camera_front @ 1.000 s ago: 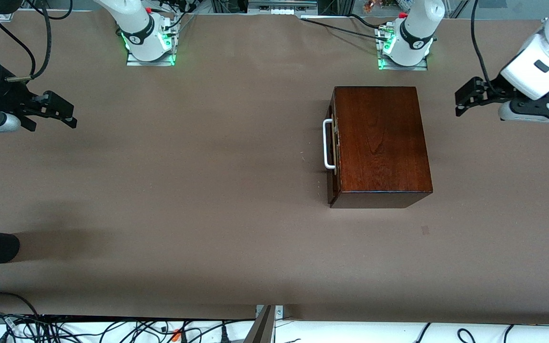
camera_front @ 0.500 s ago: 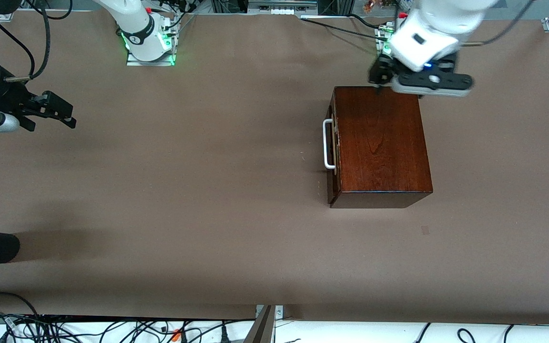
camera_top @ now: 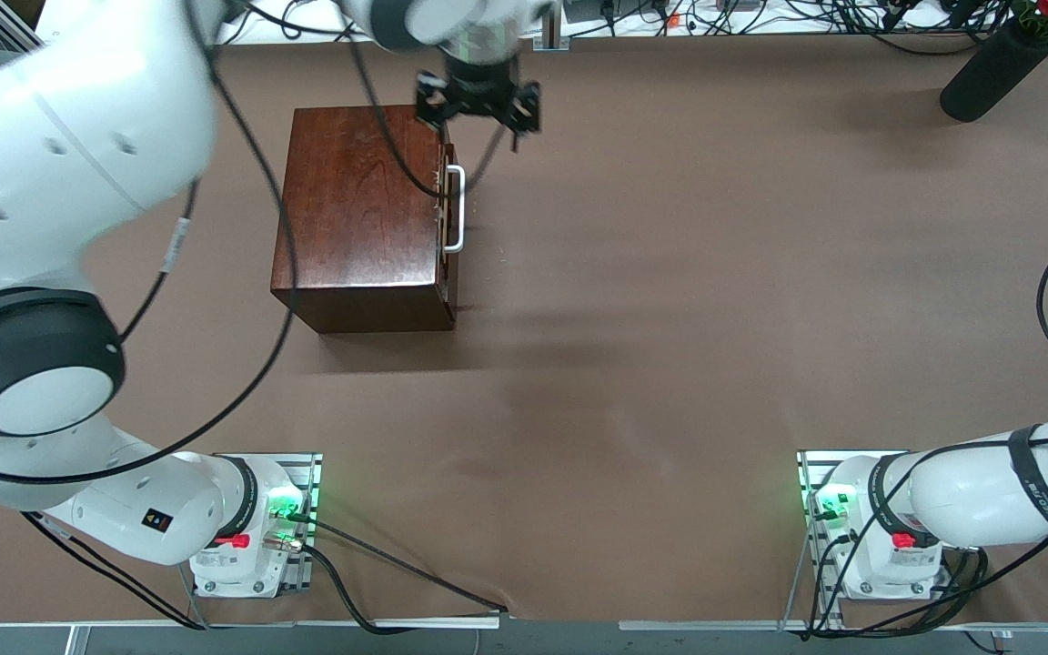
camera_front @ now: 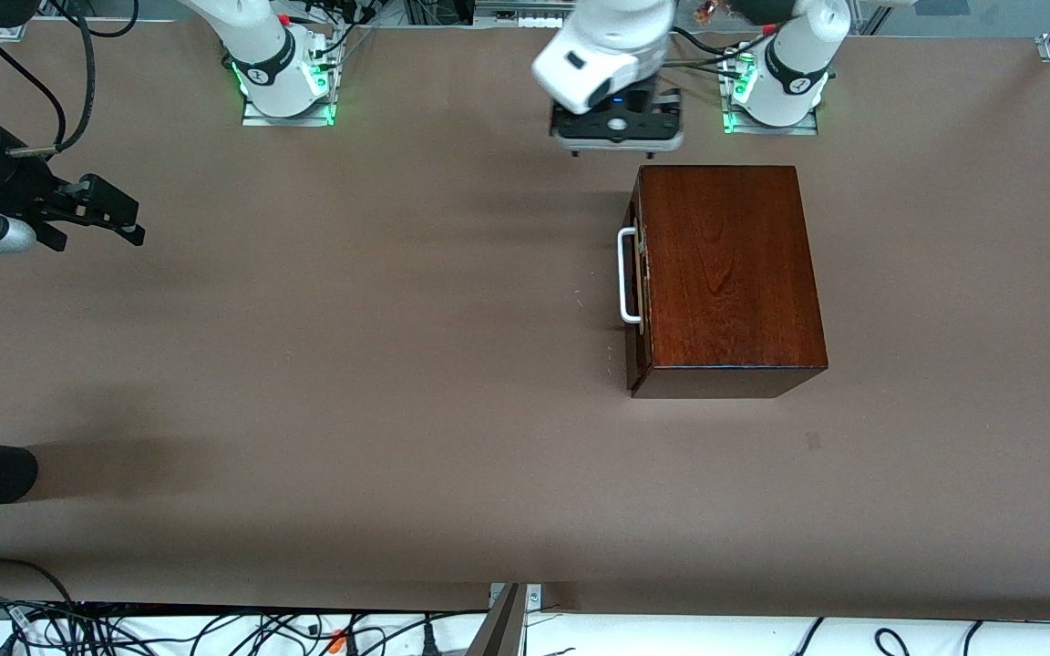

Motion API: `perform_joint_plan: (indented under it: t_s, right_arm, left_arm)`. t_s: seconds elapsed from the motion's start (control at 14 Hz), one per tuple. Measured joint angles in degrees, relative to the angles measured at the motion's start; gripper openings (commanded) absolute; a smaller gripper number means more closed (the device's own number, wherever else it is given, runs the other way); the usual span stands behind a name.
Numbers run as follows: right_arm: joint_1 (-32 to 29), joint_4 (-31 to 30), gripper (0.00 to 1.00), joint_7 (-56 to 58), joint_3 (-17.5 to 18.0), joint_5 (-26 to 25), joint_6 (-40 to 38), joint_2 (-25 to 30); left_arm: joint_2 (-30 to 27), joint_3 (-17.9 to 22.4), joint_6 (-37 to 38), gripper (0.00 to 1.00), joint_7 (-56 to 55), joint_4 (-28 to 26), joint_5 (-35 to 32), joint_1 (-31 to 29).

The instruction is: Open drawer, take yellow block, close drawer

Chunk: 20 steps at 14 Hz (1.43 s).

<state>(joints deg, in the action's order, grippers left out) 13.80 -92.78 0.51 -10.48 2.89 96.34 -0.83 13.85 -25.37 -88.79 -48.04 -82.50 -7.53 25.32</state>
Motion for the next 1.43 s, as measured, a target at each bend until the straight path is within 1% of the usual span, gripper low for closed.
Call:
perform_joint_plan:
  t_s: [0.14, 0.29, 0.5, 0.64, 0.86, 1.0, 1.14, 1.43]
  right_arm:
    - [0.00, 0.00, 1.00, 0.00, 0.00, 0.00, 0.00, 0.00]
    - [0.00, 0.01, 1.00, 0.00, 0.00, 0.00, 0.00, 0.00]
    - [0.00, 0.01, 1.00, 0.00, 0.00, 0.00, 0.00, 0.00]
    - [0.00, 0.01, 1.00, 0.00, 0.00, 0.00, 0.00, 0.00]
    - [0.00, 0.02, 1.00, 0.00, 0.00, 0.00, 0.00, 0.00]
    - [0.00, 0.02, 1.00, 0.00, 0.00, 0.00, 0.00, 0.00]
    - [0.00, 0.02, 1.00, 0.00, 0.00, 0.00, 0.00, 0.00]
    - [0.00, 0.02, 1.00, 0.00, 0.00, 0.00, 0.00, 0.00]
  left_arm:
    - [2.62, -0.01, -1.81, 1.00, -1.36, 0.44, -1.54, 1.38]
    - [4.75, 0.41, -4.00, 1.00, -1.55, 0.18, -2.67, 1.26]
    - [8.47, 0.63, -6.99, 1.00, -1.66, -1.17, -6.30, 1.15]
    - [9.97, 0.64, -10.87, 1.00, -1.75, -4.50, -8.37, 0.98]
    - [10.46, 0.96, -16.75, 1.00, -1.98, -10.75, -11.44, 0.39]
    - [10.65, 1.36, -19.57, 1.00, -2.01, -13.68, -12.35, -0.32]
    - [11.40, 1.46, -20.45, 1.00, -2.01, -15.01, -13.41, -1.05]
    - [14.55, 1.48, -22.09, 1.00, -5.03, -15.25, -16.78, -1.45]
